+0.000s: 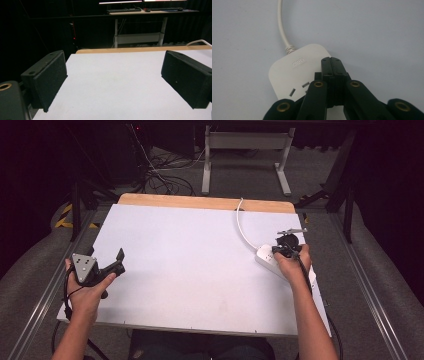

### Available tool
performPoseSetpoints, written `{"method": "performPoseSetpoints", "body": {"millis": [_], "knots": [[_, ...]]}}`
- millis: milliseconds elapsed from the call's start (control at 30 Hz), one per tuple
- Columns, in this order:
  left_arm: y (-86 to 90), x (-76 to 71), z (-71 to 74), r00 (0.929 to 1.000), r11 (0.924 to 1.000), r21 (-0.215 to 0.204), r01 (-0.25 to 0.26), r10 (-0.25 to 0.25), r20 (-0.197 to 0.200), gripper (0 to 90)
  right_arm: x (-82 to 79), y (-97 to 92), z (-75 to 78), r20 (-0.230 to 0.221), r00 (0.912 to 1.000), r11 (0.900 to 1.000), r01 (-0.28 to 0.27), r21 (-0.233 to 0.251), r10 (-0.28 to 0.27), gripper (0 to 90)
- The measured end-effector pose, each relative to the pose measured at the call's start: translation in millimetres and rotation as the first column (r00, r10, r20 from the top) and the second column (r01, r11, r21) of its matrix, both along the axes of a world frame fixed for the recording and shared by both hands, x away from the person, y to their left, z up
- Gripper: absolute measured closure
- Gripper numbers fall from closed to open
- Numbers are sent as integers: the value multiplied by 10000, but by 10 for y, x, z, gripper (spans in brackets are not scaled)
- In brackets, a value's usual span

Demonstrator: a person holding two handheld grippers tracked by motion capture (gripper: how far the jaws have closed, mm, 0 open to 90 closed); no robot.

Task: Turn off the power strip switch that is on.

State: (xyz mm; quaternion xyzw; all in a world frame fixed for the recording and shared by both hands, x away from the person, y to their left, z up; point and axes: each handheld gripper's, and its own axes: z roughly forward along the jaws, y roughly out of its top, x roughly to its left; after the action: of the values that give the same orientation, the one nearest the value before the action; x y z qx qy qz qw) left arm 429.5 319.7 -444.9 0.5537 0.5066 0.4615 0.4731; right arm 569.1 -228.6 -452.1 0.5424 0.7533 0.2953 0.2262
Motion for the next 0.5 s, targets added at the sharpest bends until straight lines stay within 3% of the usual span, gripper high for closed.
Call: {"method": "performPoseSetpoints", "body": {"millis": [167,500], "knots": [[-9,3,-3,10000,10000,-22,38,-38,-26,70,13,-45,-2,-111,9999,9992,-1,405,5,900],[-19,11,-9,10000,10000,30,86,-86,-34,72,9,-29,1,-65,9999,9998,-81,199,82,900]]}}
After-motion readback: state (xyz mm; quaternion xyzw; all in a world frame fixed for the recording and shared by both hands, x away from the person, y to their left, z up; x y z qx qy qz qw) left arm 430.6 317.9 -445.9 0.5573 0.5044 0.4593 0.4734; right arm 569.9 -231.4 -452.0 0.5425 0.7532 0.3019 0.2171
